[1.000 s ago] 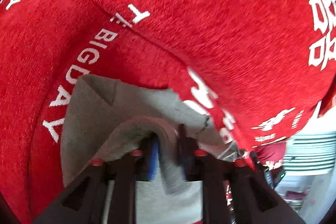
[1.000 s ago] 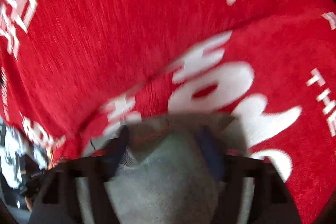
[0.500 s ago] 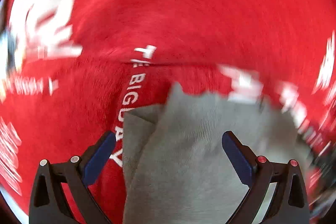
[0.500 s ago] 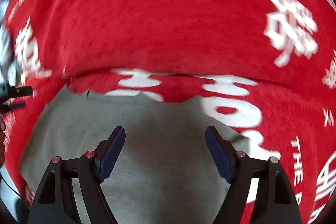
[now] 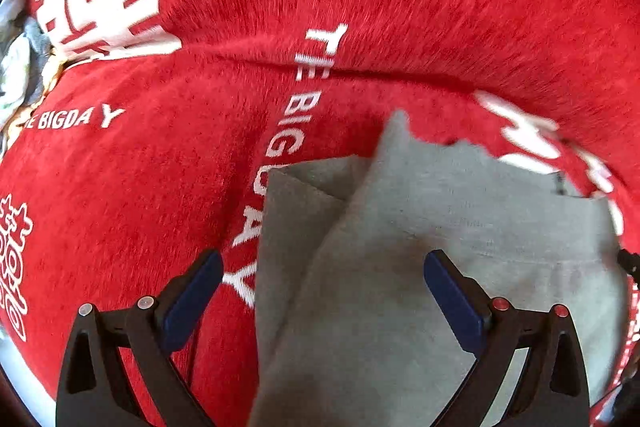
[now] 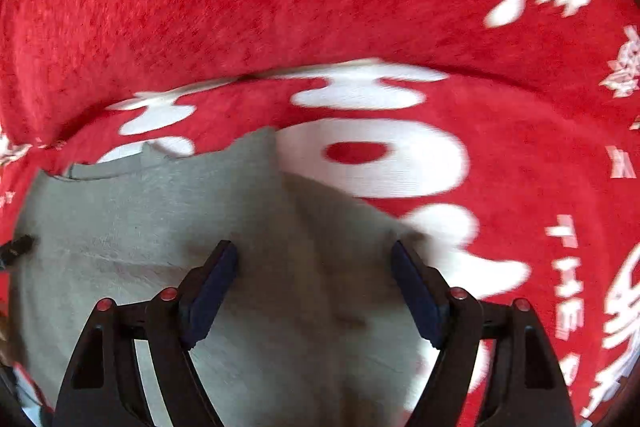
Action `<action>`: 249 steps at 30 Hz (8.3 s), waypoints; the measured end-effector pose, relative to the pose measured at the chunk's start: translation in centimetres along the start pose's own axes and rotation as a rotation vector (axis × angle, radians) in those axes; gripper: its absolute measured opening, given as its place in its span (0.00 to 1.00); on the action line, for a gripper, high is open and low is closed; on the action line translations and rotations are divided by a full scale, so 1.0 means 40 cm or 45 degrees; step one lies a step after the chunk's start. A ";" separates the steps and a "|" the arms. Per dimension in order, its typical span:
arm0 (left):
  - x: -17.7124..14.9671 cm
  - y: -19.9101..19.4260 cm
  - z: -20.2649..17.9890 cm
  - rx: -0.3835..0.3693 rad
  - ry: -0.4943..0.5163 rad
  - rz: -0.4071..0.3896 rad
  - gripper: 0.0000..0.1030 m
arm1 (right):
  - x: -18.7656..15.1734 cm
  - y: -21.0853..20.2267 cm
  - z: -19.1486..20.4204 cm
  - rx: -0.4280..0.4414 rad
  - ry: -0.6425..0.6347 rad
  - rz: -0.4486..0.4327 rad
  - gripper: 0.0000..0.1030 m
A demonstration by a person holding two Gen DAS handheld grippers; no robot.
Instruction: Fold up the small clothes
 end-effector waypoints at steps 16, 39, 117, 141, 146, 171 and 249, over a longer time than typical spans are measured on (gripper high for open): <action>-0.185 -0.048 -0.009 -0.101 0.148 -0.033 1.00 | -0.204 -0.091 0.188 0.196 -0.244 -0.029 0.76; -0.403 -0.094 0.170 -0.176 -0.089 0.039 1.00 | -0.424 -0.150 0.179 0.186 -0.270 -0.065 0.76; -0.125 -0.389 -0.686 -0.264 0.384 -0.055 0.11 | -0.343 -0.208 -0.116 0.171 -0.079 -0.158 0.96; -0.271 -0.423 -0.713 -0.507 0.442 0.009 0.60 | -0.378 -0.254 -0.252 0.655 0.228 -0.217 0.96; -0.307 -0.302 -0.577 -0.228 0.434 0.012 0.60 | -0.327 -0.235 -0.290 0.900 0.411 -0.219 0.96; -0.347 -0.218 -0.378 -0.380 0.232 0.053 0.63 | -0.056 -0.108 0.034 0.430 -0.291 -0.166 0.17; -0.349 -0.369 -0.363 -0.321 0.302 -0.187 0.95 | -0.293 -0.355 -0.010 0.386 -0.340 -0.324 0.71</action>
Point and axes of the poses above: each gripper's, at about its wrist camera, not at the fingertips, and y roughly the way its jaws point, z to its left, x to its top, the point moved 5 cm from there along y, roughly the way its jaws point, and after that the axes turned 3 degrees about x, right-handed, at the moved point
